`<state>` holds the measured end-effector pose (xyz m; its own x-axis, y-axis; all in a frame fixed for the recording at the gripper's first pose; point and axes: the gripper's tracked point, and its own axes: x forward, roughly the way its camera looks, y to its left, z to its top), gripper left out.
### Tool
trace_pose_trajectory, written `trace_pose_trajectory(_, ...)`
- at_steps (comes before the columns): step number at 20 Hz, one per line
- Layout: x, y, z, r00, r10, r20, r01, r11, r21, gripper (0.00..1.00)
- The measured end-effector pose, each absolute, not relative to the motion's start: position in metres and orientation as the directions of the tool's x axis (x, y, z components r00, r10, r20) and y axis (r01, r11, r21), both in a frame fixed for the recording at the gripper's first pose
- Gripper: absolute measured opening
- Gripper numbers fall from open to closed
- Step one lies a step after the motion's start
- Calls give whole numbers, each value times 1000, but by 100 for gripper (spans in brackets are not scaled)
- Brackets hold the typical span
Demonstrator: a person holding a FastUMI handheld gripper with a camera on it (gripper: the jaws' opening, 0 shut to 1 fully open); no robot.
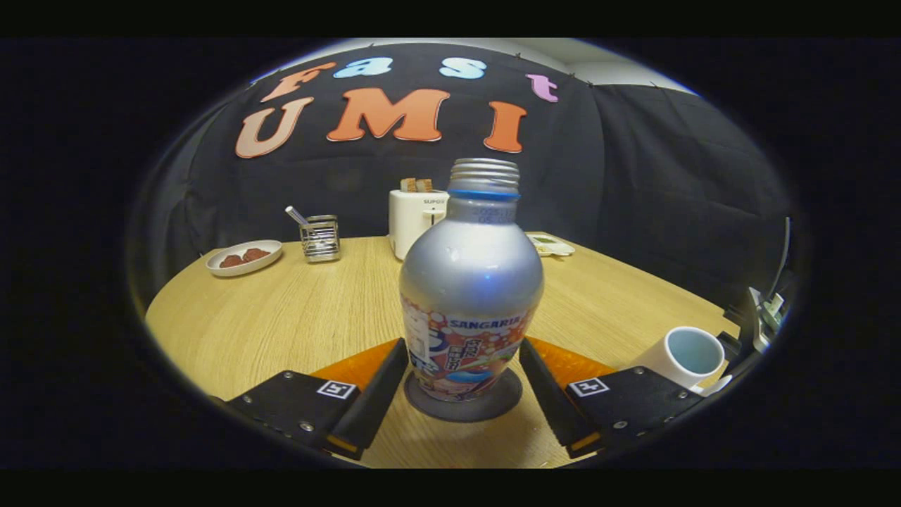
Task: Take the bottle from table, then pour the juice into the cup, finally place the bottle on the coaster
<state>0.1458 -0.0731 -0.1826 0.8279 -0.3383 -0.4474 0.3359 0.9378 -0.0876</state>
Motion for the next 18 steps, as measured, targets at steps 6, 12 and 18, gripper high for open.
trace_pose_trajectory(6,125,-60,-161,857,-291,-426,295,954,-59,98)
trace_pose_trajectory(12,68,-22,-114,902,-270,-338,282,959,-14,97)
trace_pose_trajectory(18,-1,69,-76,967,-34,-252,50,997,59,97)
